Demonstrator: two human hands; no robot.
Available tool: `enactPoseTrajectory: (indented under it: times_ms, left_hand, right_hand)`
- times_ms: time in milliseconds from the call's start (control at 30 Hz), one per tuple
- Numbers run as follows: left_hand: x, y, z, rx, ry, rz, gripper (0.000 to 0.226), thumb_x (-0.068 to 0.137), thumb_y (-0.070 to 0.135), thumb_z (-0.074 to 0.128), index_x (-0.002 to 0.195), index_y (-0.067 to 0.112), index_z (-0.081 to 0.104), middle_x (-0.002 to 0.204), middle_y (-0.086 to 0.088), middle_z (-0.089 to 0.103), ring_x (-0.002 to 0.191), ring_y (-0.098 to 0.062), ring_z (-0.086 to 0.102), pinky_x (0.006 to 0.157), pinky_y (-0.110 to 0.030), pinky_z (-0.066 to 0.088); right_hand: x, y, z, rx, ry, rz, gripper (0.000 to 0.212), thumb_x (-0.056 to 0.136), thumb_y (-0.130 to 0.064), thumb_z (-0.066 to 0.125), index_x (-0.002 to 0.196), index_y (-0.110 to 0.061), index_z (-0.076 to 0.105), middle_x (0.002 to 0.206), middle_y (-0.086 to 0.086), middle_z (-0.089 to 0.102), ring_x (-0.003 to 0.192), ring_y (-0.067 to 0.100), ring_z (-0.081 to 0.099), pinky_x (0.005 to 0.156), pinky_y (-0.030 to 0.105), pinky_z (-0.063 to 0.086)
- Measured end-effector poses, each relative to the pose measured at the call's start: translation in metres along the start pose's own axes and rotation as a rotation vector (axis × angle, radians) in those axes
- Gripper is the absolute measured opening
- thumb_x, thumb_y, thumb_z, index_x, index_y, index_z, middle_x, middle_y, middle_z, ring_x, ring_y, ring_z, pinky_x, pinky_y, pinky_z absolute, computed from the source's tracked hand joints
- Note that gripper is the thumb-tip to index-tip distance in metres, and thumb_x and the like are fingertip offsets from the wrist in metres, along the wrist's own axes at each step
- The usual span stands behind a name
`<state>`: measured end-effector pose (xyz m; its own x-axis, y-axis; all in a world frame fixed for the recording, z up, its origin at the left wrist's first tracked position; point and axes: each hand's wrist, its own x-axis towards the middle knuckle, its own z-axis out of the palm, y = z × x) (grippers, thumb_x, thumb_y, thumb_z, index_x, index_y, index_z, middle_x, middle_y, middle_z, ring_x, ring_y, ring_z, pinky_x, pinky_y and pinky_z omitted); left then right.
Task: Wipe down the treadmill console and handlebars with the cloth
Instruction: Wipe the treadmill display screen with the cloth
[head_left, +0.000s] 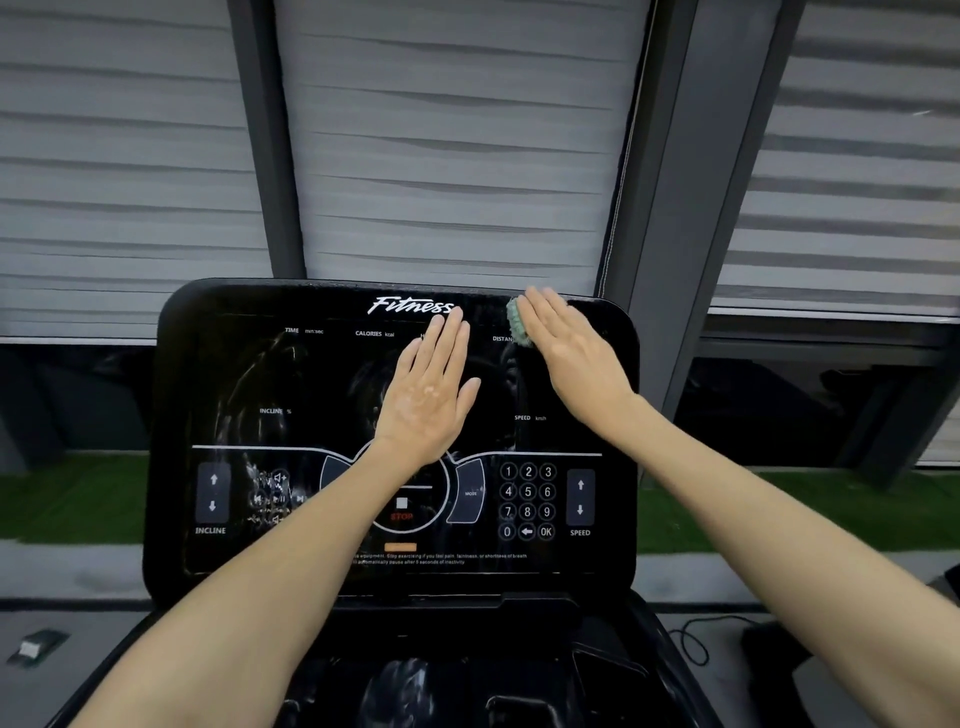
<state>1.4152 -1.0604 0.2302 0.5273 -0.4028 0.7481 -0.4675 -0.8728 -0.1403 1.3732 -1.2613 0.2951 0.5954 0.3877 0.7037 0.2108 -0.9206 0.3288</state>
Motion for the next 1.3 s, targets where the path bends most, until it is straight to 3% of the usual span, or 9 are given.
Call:
enactPoseTrajectory:
  times_ms: [133, 267, 467, 600, 800, 933, 1100, 1200, 1300]
  left_hand:
    - [0.000, -0.001, 0.001, -0.003, -0.014, 0.006, 0.064, 0.104, 0.040, 0.026, 0.155, 0.002, 0.017, 0.165, -0.012, 0.010, 0.152, -0.026, 0.012, 0.121, -0.041, 0.021]
    - [0.000, 0.000, 0.001, 0.005, -0.024, 0.004, 0.064, 0.104, 0.040, 0.025, 0.156, 0.003, 0.015, 0.165, -0.012, 0.009, 0.152, -0.026, 0.011, 0.121, -0.041, 0.019]
    - [0.000, -0.001, -0.001, 0.013, -0.036, 0.006, 0.064, 0.105, 0.040, 0.025, 0.156, 0.003, 0.013, 0.165, -0.012, 0.006, 0.153, -0.026, 0.008, 0.121, -0.040, 0.016]
    - [0.000, -0.001, -0.003, -0.007, -0.039, 0.002, 0.064, 0.105, 0.040, 0.026, 0.156, 0.003, 0.014, 0.165, -0.012, 0.008, 0.153, -0.025, 0.008, 0.122, -0.040, 0.018]
    - [-0.002, -0.016, -0.017, 0.008, -0.051, 0.026, 0.063, 0.104, 0.039, 0.022, 0.155, 0.003, 0.016, 0.165, -0.012, 0.010, 0.152, -0.024, 0.013, 0.121, -0.040, 0.022]
    - [-0.007, -0.061, -0.036, 0.043, -0.044, 0.039, 0.064, 0.103, 0.038, 0.022, 0.155, 0.003, 0.015, 0.164, -0.012, 0.012, 0.151, -0.026, 0.016, 0.120, -0.040, 0.021]
    - [-0.018, -0.128, -0.056, 0.096, -0.053, 0.035, 0.062, 0.102, 0.037, 0.024, 0.153, 0.001, 0.023, 0.163, -0.013, 0.018, 0.150, -0.028, 0.021, 0.118, -0.040, 0.019]
    - [-0.025, -0.152, -0.061, 0.105, -0.077, 0.022, 0.063, 0.102, 0.037, 0.022, 0.154, 0.002, 0.022, 0.163, -0.013, 0.017, 0.150, -0.028, 0.020, 0.118, -0.042, 0.021]
    - [-0.033, -0.162, -0.057, 0.093, -0.105, 0.019, 0.063, 0.103, 0.039, 0.018, 0.154, 0.003, 0.019, 0.163, -0.012, 0.016, 0.150, -0.028, 0.019, 0.118, -0.043, 0.022]
  right_hand:
    - [-0.043, -0.024, 0.014, 0.047, 0.021, -0.077, 0.059, 0.081, 0.008, 0.024, 0.135, 0.007, 0.048, 0.139, 0.023, 0.049, 0.130, 0.039, 0.046, 0.106, 0.046, 0.041]
    - [-0.113, -0.050, 0.031, 0.070, -0.076, -0.204, 0.066, 0.077, 0.010, 0.026, 0.140, 0.000, 0.044, 0.145, 0.017, 0.045, 0.136, 0.033, 0.040, 0.108, 0.045, 0.039]
    - [-0.177, -0.072, 0.038, 0.090, -0.190, -0.424, 0.050, 0.092, -0.005, 0.033, 0.141, -0.006, 0.044, 0.146, 0.008, 0.046, 0.137, 0.026, 0.040, 0.111, 0.039, 0.032]
    - [-0.166, -0.067, 0.035, 0.066, -0.195, -0.453, 0.050, 0.089, -0.010, 0.035, 0.137, -0.011, 0.052, 0.142, 0.004, 0.051, 0.132, 0.021, 0.047, 0.106, 0.035, 0.042]
    - [-0.104, -0.054, 0.017, 0.031, -0.120, -0.288, 0.064, 0.076, 0.003, 0.055, 0.139, -0.009, 0.049, 0.144, 0.009, 0.048, 0.132, 0.025, 0.046, 0.109, 0.041, 0.037]
    - [-0.049, -0.041, 0.005, -0.066, -0.109, -0.141, 0.066, 0.075, 0.003, 0.030, 0.137, -0.009, 0.051, 0.141, 0.010, 0.051, 0.130, 0.029, 0.048, 0.106, 0.043, 0.039]
    - [0.007, -0.034, -0.005, -0.113, -0.090, -0.037, 0.063, 0.076, 0.000, 0.025, 0.132, -0.002, 0.055, 0.136, 0.017, 0.055, 0.125, 0.034, 0.053, 0.100, 0.047, 0.046]
    - [0.013, -0.040, -0.004, -0.052, -0.037, 0.048, 0.060, 0.076, 0.011, 0.040, 0.133, 0.001, 0.052, 0.136, 0.020, 0.054, 0.124, 0.035, 0.054, 0.099, 0.045, 0.047]
    - [0.003, -0.062, 0.002, 0.022, 0.004, 0.178, 0.077, 0.060, 0.027, 0.064, 0.133, 0.004, 0.052, 0.135, 0.022, 0.054, 0.122, 0.037, 0.055, 0.094, 0.041, 0.050]
